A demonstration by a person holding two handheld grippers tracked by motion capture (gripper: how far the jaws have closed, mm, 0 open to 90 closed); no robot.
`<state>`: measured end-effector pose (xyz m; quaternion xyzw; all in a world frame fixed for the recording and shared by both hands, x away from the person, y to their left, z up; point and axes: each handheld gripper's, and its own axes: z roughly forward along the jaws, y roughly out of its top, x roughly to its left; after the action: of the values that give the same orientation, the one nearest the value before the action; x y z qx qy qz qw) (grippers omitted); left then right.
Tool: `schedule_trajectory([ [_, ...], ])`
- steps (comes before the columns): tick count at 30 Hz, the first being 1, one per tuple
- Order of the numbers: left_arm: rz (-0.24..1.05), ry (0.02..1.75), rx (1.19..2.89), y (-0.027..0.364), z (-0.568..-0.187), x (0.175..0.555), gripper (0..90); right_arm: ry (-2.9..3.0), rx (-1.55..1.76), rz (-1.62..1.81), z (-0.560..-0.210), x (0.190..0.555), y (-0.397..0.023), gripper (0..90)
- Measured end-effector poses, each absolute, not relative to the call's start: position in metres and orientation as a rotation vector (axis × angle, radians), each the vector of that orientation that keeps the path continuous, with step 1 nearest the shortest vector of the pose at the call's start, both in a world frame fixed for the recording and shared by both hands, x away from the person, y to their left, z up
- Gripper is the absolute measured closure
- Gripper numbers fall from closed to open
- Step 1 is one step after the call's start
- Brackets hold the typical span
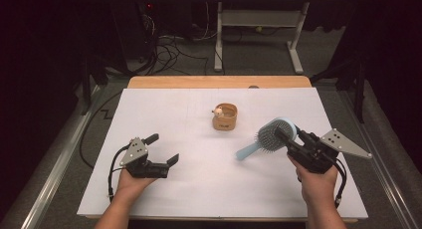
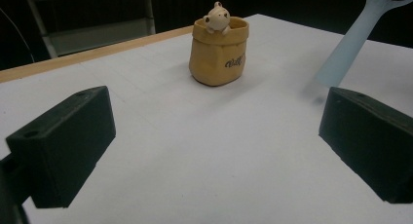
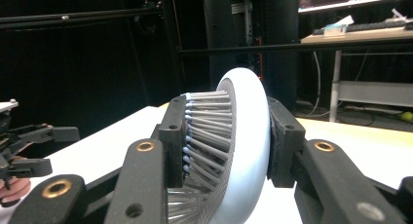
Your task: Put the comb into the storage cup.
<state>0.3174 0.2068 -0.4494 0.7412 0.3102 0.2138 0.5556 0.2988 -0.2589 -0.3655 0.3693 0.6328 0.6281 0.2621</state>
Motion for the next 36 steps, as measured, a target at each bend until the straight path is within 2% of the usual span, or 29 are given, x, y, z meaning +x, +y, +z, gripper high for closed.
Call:
schedule_trajectory([
  [36, 0.518, 0.724, 1.757, 0.2053, -0.4505, 0.3177, 0.5, 1.659, 0.937, 1.59, -0.3603, 0.2963, -0.2587, 60.7],
])
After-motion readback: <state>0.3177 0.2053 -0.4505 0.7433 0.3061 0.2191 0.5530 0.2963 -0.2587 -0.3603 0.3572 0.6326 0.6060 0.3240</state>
